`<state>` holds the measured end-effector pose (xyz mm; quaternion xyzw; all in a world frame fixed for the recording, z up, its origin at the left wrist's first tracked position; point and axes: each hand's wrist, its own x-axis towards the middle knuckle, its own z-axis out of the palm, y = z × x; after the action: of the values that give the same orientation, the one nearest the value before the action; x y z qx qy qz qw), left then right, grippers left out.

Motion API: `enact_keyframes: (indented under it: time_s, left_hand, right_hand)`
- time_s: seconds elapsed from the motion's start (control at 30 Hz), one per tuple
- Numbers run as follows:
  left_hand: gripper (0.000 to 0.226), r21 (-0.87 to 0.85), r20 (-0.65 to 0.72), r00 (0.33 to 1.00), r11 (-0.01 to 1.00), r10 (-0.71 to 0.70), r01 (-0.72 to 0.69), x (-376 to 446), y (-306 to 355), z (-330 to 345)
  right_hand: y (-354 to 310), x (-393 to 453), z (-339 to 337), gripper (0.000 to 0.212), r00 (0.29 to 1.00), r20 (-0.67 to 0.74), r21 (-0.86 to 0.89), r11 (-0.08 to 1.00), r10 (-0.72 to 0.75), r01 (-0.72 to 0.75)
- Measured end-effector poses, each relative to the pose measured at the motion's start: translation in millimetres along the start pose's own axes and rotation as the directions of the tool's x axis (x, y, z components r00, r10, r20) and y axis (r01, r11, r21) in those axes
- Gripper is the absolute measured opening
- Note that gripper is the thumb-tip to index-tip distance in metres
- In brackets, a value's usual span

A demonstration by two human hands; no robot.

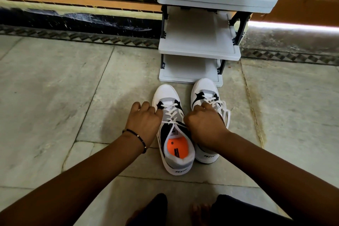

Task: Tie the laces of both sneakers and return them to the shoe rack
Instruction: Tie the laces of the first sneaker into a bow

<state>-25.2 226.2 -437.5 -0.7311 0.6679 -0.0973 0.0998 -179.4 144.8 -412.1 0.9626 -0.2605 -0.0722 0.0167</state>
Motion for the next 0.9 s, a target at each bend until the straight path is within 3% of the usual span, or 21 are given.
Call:
enact_keyframes:
  time_s: [0.07, 0.13, 0.17, 0.23, 0.33, 0.4, 0.43, 0.5, 0.53, 0.63, 0.9]
  left_hand:
    - [0.017, -0.035, 0.062, 0.998, 0.999, 0.011, -0.009, -2.6, -1.3, -5.3]
    - [0.015, -0.273, 0.211, 0.977, 0.96, -0.003, 0.062, -3.1, -6.4, -1.7]
    - [0.021, -0.444, 0.268, 0.963, 0.886, -0.009, 0.132, -4.6, -9.1, -3.1]
    - [0.027, -0.786, 0.293, 0.953, 0.549, -0.076, 0.285, -6.9, -8.9, -3.3]
    - [0.034, -0.938, 0.34, 0.924, 0.0, -0.176, 0.346, -9.0, 5.6, 1.1]
    - [0.036, -0.917, 0.387, 0.897, -0.194, -0.215, 0.349, -10.5, 19.6, 3.4]
    - [0.038, -0.896, 0.413, 0.878, -0.281, -0.24, 0.345, -10.5, 23.4, 2.6]
    - [0.043, -0.821, 0.481, 0.832, -0.473, -0.275, 0.318, -7.2, 22.0, 2.3]
    - [0.044, -0.777, 0.511, 0.815, -0.552, -0.274, 0.301, -5.6, 19.4, 1.3]
    - [0.037, -0.741, 0.5, 0.823, -0.625, -0.27, 0.245, -1.2, 13.7, -3.4]
    - [0.028, -0.836, 0.328, 0.928, -0.512, -0.176, 0.198, -10.1, 15.4, -10.0]
  right_hand:
    - [0.2, -0.3, -0.9, 0.005, 0.998, 0.057, 0.062, 0.998, 0.012, -0.016]
    - [4.5, -1.1, -8.7, 0.014, 0.982, 0.18, 0.268, 0.958, 0.058, -0.105]
    - [6.9, -0.7, -12.9, 0.014, 0.964, 0.257, 0.449, 0.875, 0.068, -0.181]
    - [9.7, 0.1, -17.5, 0.013, 0.934, 0.356, 0.742, 0.604, 0.015, -0.292]
    - [0.8, 0.2, -18.1, 0.017, 0.914, 0.395, 0.892, 0.278, -0.09, -0.357]
    - [-11.7, -0.5, -12.4, 0.021, 0.927, 0.374, 0.927, 0.026, -0.022, -0.374]
    - [-16.4, -0.6, -8.6, 0.026, 0.922, 0.385, 0.913, -0.16, 0.034, -0.375]
    - [-22.7, -0.4, -0.5, 0.035, 0.888, 0.448, 0.791, -0.511, 0.108, -0.337]
    - [-24.6, -0.3, 1.7, 0.033, 0.868, 0.478, 0.731, -0.61, 0.137, -0.306]
    - [-25.8, 4.1, 7.4, 0.026, 0.841, 0.506, 0.652, -0.723, 0.192, -0.228]
    - [-35.7, 9.0, 8.9, 0.019, 0.848, 0.469, 0.668, -0.727, 0.246, -0.158]
